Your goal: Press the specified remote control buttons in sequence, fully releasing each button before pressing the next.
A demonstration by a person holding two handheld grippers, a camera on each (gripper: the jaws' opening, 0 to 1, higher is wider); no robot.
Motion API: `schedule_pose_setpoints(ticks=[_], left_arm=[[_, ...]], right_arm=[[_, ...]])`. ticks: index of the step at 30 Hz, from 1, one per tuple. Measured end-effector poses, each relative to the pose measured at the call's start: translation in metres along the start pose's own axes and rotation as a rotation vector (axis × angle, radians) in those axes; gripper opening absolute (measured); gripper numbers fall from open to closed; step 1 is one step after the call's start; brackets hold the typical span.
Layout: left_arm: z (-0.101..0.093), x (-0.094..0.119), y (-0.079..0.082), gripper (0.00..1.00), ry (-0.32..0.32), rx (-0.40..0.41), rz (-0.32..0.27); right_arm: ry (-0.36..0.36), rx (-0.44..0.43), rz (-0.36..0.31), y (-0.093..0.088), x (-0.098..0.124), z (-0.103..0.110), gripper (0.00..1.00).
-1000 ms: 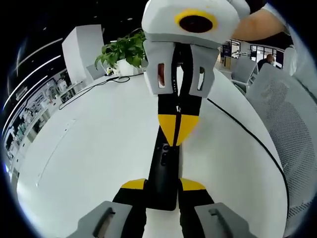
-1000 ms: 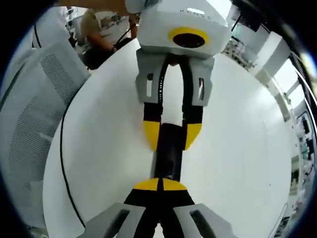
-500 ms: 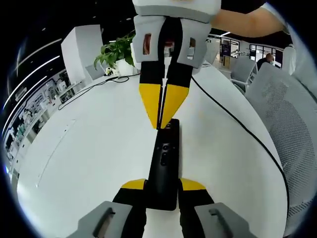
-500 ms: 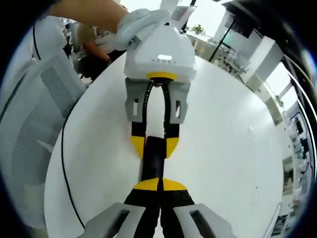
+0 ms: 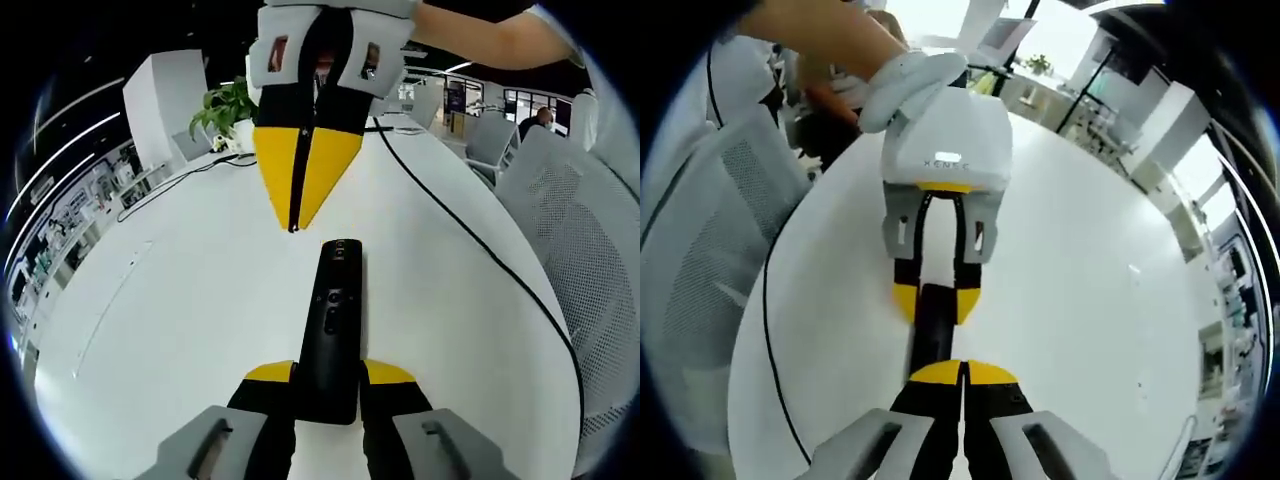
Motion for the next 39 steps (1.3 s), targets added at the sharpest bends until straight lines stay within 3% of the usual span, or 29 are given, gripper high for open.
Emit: schedule_pose_setpoints(ticks=[10, 39], left_arm=[[0.000, 0.000, 0.000, 0.23, 0.001, -0.001, 0.000], [-0.002, -0.001, 0.002, 0.23, 0.003, -0.002, -0.012]], right_arm=[[-0.011, 0.003, -0.007, 0.003, 0.003, -0.006, 0.00], [0.054, -0.015, -0.009, -0.006, -0.028, 0.010, 0.00]])
Point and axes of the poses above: the point that each gripper's makers call its tool centre point, and the gripper's own axes: x roughly backward along the fingers, z roughly to its left, y roughly out of its top, the point moved 2 cm from there along x, roughly backward along the fingers, and after that the axes turned 4 degrees about x, right-handed, at the moved point
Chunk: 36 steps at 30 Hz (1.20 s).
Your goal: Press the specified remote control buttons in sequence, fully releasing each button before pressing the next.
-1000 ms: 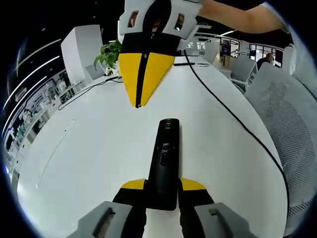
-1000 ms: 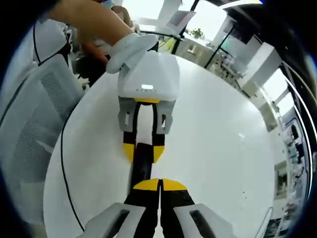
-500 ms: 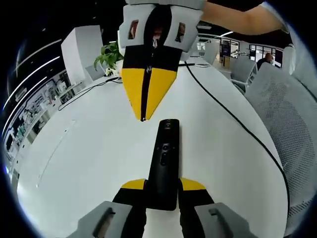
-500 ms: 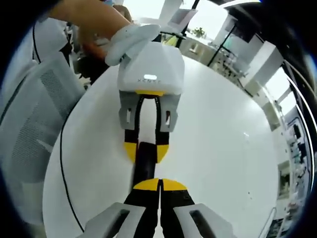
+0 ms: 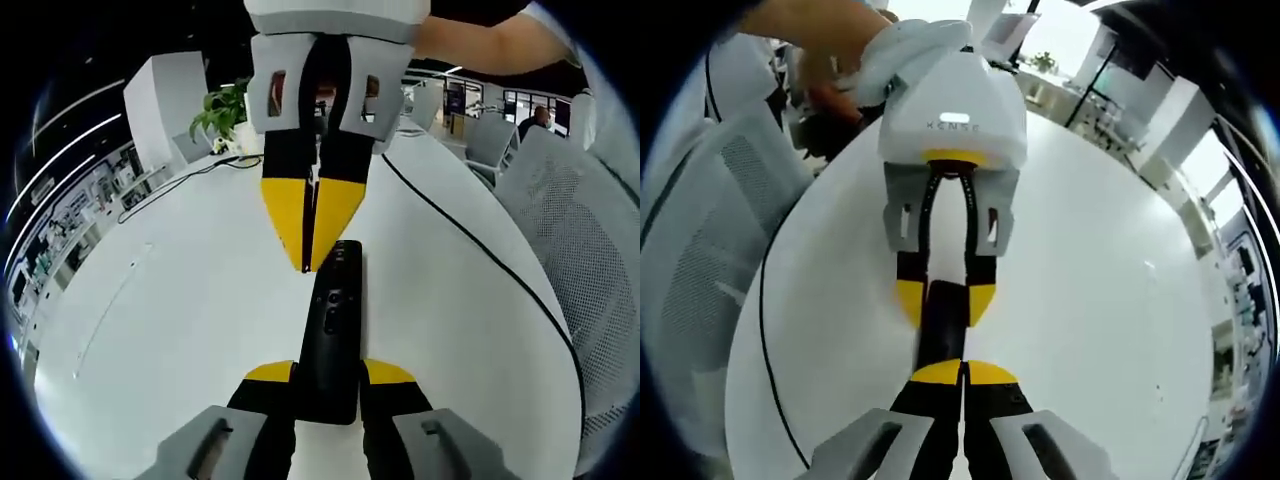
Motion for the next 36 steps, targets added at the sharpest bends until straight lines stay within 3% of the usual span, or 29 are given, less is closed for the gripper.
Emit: schedule_pose_setpoints(ticks=[36], left_arm=[[0.000, 0.001, 0.000, 0.23, 0.002, 0.001, -0.017]], right_arm=[[0.061, 0.007, 0.034, -0.010, -0.025, 0.012, 0.00]])
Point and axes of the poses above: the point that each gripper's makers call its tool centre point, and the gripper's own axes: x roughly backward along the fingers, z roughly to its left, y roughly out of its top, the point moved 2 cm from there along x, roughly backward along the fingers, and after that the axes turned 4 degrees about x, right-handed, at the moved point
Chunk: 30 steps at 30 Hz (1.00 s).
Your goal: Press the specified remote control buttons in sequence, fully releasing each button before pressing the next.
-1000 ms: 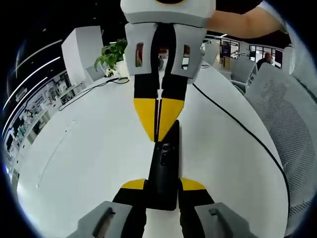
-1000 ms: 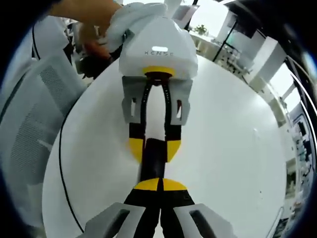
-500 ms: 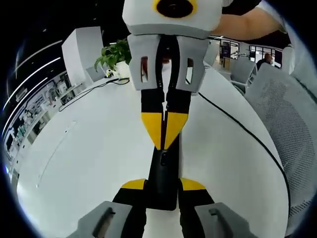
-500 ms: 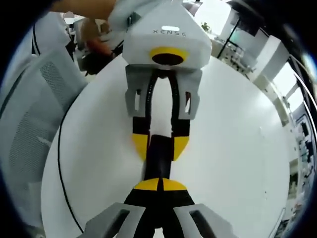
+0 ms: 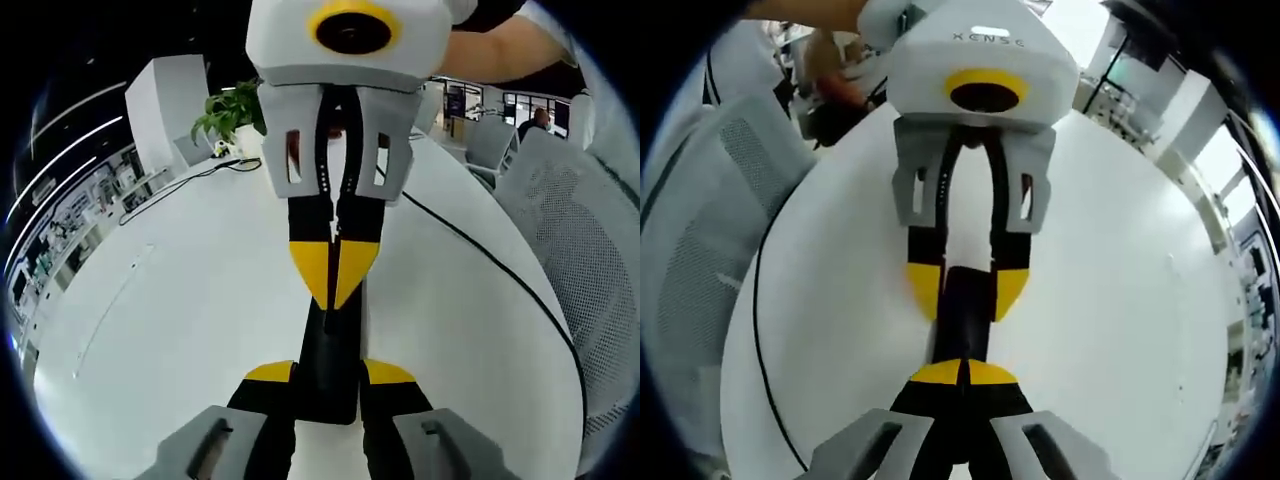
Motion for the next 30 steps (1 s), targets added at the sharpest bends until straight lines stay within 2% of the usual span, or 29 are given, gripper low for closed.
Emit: schedule_pose_setpoints(ticks=[30], left_arm=[[-0.0008, 0.0009, -0.0014, 0.23, -0.002, 0.001, -0.012]], right_arm=[[0.016, -0.006, 0.001, -0.0007, -0.0063, 0.0020, 0.00]])
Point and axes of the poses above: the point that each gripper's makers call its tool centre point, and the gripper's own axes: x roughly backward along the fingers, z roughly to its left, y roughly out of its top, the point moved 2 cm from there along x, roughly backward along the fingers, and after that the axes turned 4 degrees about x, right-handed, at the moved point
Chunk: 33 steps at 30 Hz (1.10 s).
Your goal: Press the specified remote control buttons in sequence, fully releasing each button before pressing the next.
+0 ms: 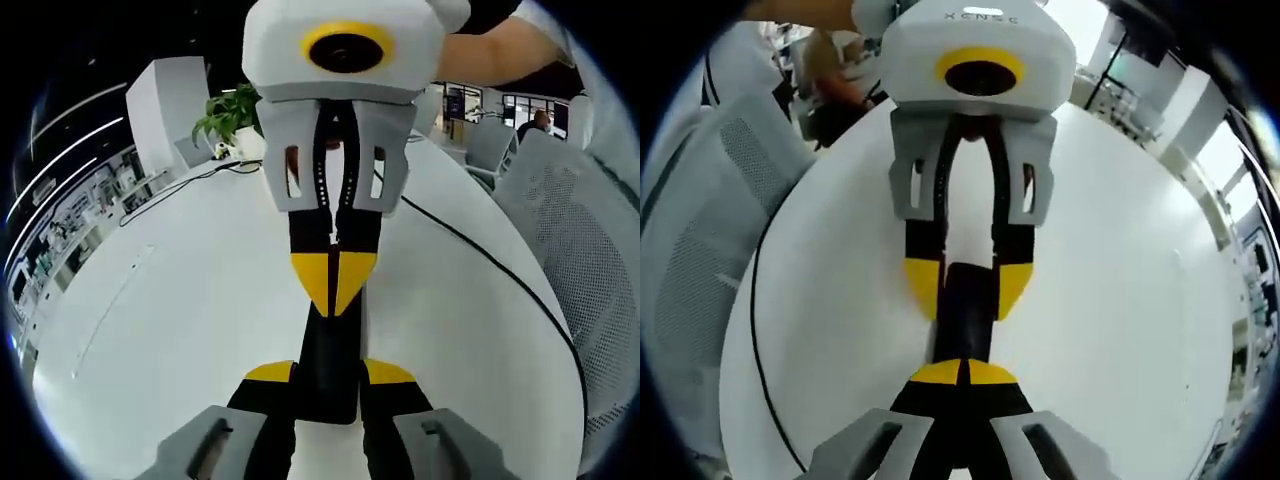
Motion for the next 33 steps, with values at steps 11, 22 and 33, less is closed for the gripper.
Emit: schedule_pose_setpoints(ticks=[11, 22, 33], left_arm=[[-0.0001, -0.0004, 0.0003, 0.23, 0.004, -0.002, 0.004], [0.0009, -0.0007, 0.0004, 0.23, 0.003, -0.001, 0.008], [0.0012, -0.0007, 0.0000, 0.23, 0.004, 0.002, 0.007]], right_arm=[[0.005, -0.014, 0.024, 0.0001, -0.0008, -0.0001, 0.00], [0.001, -0.031, 0.025, -0.0011, -0.0009, -0.0019, 0.00], [-0.001, -0.035, 0.027, -0.0021, -0.0017, -0.0031, 0.00]])
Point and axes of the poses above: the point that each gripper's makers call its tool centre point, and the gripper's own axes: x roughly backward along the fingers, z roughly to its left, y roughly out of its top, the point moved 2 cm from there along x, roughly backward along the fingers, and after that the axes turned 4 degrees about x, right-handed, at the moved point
